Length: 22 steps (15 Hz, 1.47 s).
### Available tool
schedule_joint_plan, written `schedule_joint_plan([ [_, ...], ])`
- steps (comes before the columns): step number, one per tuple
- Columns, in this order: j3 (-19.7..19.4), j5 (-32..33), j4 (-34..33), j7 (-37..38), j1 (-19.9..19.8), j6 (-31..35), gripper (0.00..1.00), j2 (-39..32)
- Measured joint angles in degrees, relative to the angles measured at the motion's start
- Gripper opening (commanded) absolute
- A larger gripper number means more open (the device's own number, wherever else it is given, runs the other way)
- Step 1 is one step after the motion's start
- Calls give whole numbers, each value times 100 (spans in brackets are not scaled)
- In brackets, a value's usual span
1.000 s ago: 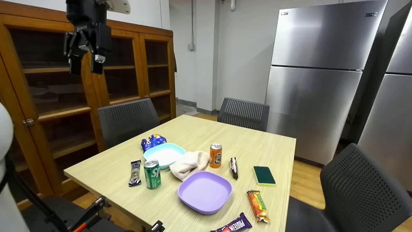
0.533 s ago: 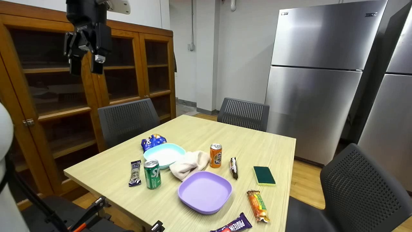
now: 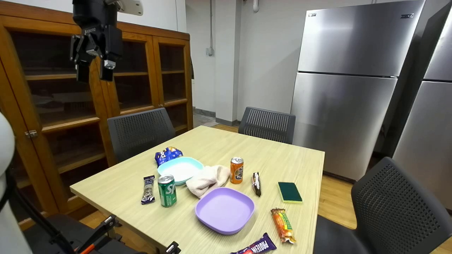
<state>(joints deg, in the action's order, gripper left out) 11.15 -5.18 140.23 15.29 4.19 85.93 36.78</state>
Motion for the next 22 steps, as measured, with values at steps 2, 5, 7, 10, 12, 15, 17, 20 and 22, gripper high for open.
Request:
schedule_joint_plan([
  [2,0,0,0,0,0,0,100,-2],
  [5,-50,33,120,-265,5,58,100,-16],
  [7,-169,63,332,-606,9,240,100,-35],
  [10,-445,141,630,-1139,10,684,100,-148],
  [12,-607,240,783,-1437,10,1074,100,-287],
  [15,-722,485,959,-1804,10,1757,100,-551],
  [17,-731,653,1053,-1910,10,2255,100,-764],
  [20,-730,852,1122,-1922,15,2922,100,-1137],
  [22,-727,912,1122,-1922,22,3293,100,-1437],
])
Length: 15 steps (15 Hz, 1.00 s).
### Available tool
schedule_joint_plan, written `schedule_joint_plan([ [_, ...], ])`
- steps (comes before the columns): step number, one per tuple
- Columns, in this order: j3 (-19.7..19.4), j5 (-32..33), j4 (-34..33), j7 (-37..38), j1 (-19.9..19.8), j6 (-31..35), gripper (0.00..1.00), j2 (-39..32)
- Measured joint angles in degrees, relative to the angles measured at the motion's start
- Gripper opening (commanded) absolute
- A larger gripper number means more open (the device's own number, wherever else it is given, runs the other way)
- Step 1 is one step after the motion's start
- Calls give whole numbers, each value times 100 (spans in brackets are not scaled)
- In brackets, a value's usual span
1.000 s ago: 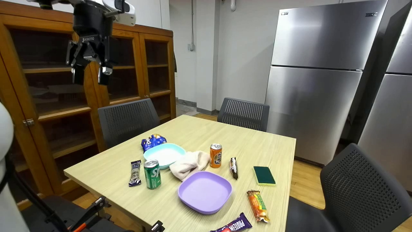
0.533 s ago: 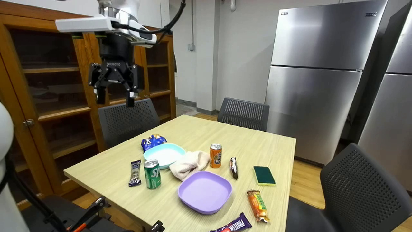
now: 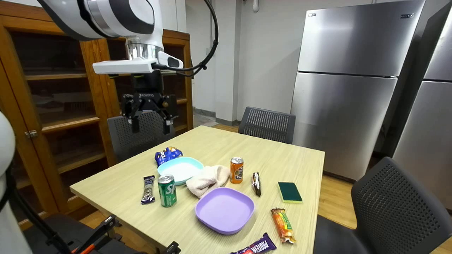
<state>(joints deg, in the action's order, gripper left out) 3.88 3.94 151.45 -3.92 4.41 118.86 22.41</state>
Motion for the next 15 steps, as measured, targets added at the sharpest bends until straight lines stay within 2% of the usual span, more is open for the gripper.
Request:
schedule_joint_plan([
  [3,5,18,-29,0,14,399,100,-480],
  [6,6,21,-124,0,15,477,100,-826],
  [15,5,20,-194,0,15,477,100,-901],
])
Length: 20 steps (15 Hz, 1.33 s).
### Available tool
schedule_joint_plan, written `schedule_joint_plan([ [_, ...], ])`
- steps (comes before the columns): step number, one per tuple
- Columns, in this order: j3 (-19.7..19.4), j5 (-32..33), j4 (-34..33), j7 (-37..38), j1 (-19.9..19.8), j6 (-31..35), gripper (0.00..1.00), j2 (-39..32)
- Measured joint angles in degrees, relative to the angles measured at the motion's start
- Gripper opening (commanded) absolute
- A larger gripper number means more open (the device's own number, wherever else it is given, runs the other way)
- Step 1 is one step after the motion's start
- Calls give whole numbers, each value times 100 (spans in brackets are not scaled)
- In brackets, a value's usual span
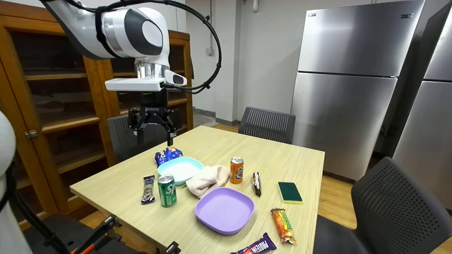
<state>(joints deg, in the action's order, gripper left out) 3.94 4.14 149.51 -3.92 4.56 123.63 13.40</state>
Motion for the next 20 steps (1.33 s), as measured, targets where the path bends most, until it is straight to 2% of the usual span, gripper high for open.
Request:
schedule_joint_plan([
  [6,52,5,62,14,15,299,100,-205],
  [9,93,10,105,79,51,774,100,-496],
  [14,154,398,117,515,54,1690,100,-1144],
  [20,146,549,68,628,54,2451,100,-1809],
])
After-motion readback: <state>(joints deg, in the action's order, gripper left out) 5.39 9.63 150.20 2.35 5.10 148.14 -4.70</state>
